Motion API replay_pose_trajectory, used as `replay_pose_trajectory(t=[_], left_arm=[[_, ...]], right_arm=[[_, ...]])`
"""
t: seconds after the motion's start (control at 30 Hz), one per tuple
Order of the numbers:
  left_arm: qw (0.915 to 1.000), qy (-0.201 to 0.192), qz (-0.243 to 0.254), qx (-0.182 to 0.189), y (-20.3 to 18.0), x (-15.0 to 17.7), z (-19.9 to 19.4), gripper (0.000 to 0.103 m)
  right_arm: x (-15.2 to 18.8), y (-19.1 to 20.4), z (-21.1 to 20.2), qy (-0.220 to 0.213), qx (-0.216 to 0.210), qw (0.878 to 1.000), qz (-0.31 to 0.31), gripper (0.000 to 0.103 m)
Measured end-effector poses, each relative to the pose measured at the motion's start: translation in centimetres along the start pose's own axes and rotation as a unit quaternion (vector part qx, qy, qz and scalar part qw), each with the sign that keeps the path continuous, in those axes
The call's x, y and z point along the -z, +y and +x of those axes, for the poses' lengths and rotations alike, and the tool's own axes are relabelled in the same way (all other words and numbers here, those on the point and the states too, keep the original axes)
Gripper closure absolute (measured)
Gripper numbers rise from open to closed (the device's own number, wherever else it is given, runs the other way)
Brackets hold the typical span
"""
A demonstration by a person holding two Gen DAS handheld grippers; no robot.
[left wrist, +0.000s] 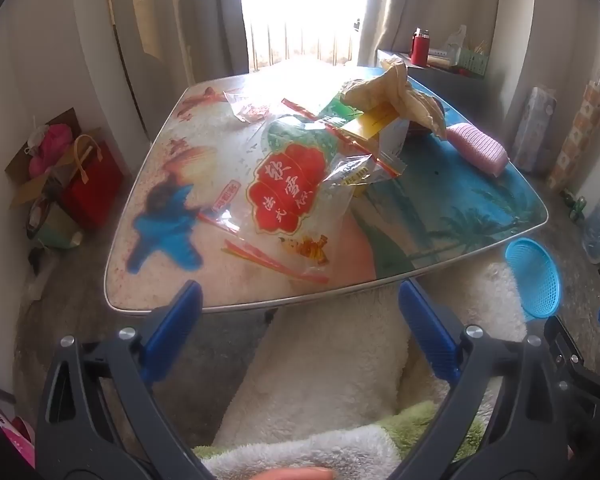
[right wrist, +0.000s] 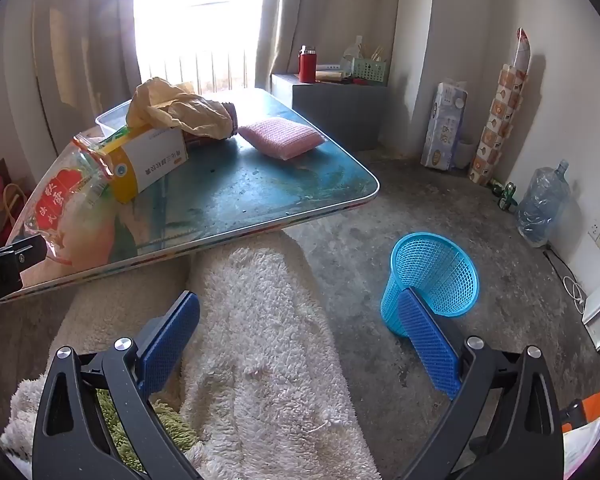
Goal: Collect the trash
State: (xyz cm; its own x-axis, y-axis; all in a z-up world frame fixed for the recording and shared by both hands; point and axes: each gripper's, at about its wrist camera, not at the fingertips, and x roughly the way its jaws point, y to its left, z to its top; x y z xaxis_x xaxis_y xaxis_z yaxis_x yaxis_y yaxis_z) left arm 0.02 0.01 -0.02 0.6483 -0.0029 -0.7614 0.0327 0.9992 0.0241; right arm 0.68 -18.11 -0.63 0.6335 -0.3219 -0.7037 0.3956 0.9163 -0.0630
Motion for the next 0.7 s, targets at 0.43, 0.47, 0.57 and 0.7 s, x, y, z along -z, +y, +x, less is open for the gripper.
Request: replay_pose_trajectory(t=[0.43, 0.47, 0.57, 0.7], left_arm=[[1.0, -0.002, 0.002, -0.002, -0.02, -0.05, -0.06, 0.009], [1.0, -0.002, 0.003, -0.001, -0.03, -0.05, 0.0, 0.009], [1.0, -0.002, 0.002, 0.0, 0.0, -0.2, 0.04, 0.009], [1.0, -0.003, 0.002, 0.001, 0.33, -0.29, -0.11, 0.009]], right_arm=[[0.08, 0.12, -0.11, -0.005, 0.001, 1.0, -0.003, 0.006], [-0.17, 0.07, 0.01, -0.005, 0.001, 1.0, -0.002, 0.006], [-0.28, 0.0, -0.36, -0.006, 0.002, 1.0, -0.003, 0.006], [-0.38, 0.22, -0.58, -0.009, 0.005, 1.0, -0.004, 0.006]])
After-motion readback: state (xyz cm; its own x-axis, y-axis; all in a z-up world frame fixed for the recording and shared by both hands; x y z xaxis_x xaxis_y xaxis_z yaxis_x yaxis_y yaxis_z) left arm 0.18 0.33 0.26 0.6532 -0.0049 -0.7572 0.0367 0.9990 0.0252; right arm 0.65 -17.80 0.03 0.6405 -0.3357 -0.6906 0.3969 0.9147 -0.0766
